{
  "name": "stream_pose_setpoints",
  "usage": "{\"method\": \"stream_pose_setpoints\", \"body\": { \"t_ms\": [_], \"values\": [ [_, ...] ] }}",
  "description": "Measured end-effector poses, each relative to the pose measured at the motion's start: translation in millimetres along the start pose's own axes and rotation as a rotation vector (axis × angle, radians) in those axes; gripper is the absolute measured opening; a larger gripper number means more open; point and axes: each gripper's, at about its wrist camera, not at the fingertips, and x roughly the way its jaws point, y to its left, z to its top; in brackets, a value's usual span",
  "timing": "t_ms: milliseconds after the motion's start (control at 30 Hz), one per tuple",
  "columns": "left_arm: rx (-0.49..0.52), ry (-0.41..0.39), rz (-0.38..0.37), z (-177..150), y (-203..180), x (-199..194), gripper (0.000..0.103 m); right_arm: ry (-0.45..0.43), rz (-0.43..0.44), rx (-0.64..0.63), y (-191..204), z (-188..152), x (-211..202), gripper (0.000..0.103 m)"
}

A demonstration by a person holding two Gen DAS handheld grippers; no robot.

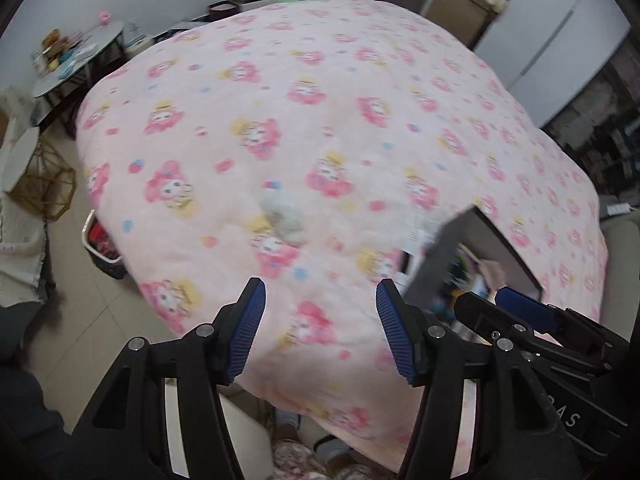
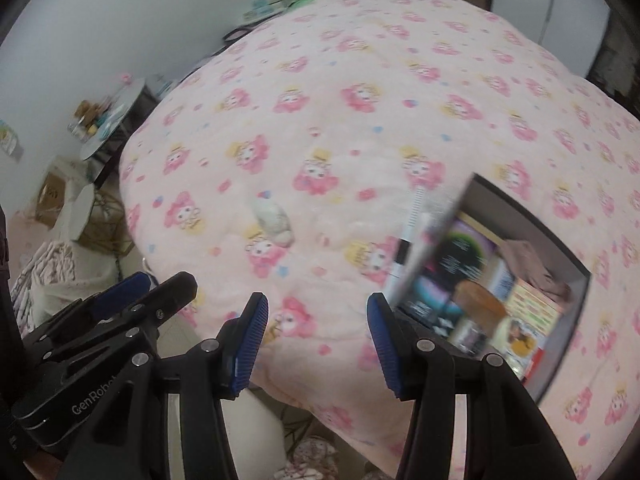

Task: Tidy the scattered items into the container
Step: 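Move both grippers from the box to the white plush toy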

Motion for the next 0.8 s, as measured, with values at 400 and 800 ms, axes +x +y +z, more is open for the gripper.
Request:
{"method": "stream_pose_setpoints", "body": {
  "t_ms": [400,800],
  "values": [
    [-0.096,0.091,-0.045,29.9,68.3,140.7,0.058,0.124,-0.014,0.061,7.2,26.5,166.3,0.048],
    [-0.146,0.199,-0.144,104.0,71.6,262.4,0.058,0.220,0.004,0.263,-22.6,54.7,257.3,0.047]
  ]
}}
